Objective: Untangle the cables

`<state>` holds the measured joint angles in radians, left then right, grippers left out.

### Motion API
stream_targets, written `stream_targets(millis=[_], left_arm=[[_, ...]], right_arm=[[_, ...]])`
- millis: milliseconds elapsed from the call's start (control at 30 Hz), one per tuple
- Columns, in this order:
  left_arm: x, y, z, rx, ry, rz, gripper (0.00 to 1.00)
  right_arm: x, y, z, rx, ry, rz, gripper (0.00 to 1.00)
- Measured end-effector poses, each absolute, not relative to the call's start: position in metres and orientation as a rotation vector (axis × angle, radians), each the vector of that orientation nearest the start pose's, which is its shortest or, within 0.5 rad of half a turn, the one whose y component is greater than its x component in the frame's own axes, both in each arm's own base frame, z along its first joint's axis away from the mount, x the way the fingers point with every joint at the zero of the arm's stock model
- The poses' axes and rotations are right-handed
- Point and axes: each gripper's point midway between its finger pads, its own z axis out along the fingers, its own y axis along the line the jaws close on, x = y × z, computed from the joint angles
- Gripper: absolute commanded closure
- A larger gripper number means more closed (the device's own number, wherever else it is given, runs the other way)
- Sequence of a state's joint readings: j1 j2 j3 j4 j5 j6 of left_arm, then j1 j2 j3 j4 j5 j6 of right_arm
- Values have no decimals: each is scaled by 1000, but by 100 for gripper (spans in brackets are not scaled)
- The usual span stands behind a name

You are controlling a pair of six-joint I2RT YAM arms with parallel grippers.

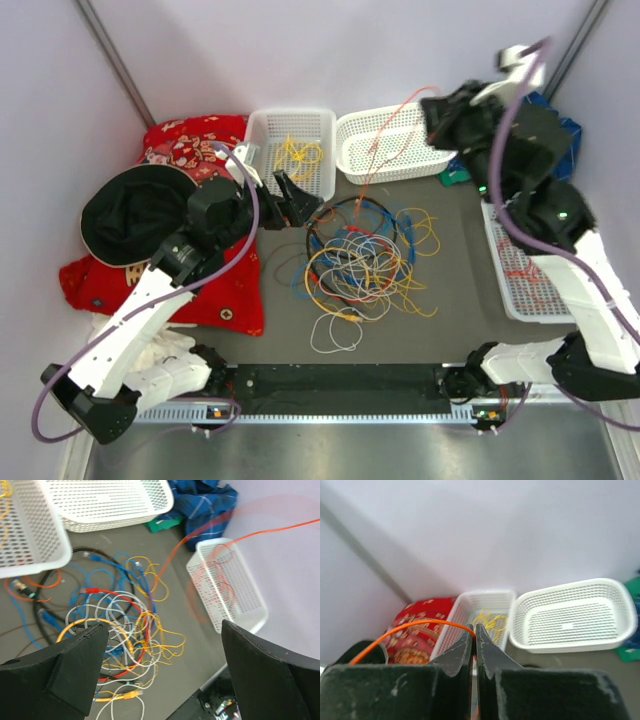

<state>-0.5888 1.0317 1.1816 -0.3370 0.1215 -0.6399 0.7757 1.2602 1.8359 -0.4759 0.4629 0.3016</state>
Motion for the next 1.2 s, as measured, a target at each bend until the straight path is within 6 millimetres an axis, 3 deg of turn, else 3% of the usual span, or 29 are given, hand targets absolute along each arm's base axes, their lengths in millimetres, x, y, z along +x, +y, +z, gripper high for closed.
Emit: stream_targets(millis=[167,400,533,767,933,1033,1200], left_arm=[[270,-222,341,7,1878,-914,1],[269,-217,327,-8,1898,-882,1],[268,-216,316,-9,1923,-872,1],[262,-218,292,5,1979,-880,1],[255,-218,278,11,2012,-895,1],[249,-216,273,9,2018,-903,1],[243,-215,273,14,2014,-925,1]], right_arm=[[304,115,556,240,1478,415,100],[298,58,565,424,1468,302,100],[296,20,555,558,1460,191,100],[282,-69,525,821,1409,-77,100],[281,-105,498,972,1407,-177,100],[284,-129,472,1083,1414,-229,100],[283,-161,404,1240,1495,-343,100]])
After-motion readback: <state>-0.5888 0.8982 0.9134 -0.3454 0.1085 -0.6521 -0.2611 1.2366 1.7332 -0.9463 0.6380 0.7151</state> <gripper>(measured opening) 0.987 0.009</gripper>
